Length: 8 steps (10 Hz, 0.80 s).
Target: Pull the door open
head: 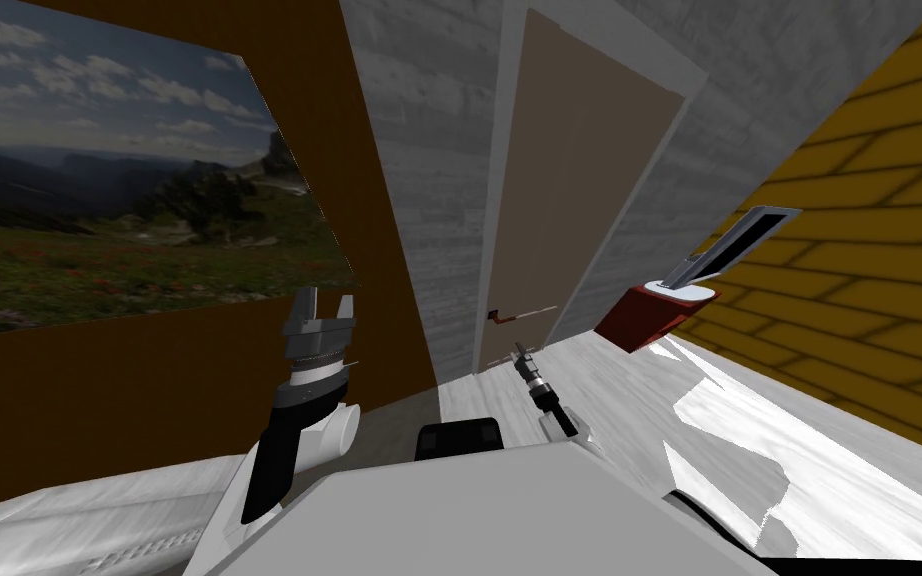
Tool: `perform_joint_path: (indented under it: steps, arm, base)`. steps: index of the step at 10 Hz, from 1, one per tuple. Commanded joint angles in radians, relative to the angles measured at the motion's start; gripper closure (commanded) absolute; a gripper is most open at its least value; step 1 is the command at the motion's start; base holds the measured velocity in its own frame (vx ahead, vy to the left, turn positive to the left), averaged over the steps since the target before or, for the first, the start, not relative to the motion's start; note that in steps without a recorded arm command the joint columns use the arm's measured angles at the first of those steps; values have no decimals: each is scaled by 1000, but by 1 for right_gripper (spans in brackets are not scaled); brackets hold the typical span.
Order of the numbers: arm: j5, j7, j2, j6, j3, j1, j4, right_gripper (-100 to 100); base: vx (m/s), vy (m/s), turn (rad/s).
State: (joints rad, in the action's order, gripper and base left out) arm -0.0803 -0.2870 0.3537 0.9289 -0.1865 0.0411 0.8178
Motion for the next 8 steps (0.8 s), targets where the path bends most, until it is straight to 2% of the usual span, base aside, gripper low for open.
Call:
perform_joint_path:
  steps: [1, 4, 8]
  arm:
    - [-3, -10, 8, 10, -4, -13, -42, -100]
    - [-7, -25, 19, 22, -9, -30, -97, -100]
    - [-11, -37, 29, 34, -14, -45, -146, -100]
  base:
    - [56, -74, 145]
    - [66, -80, 92]
    - [45, -56, 63]
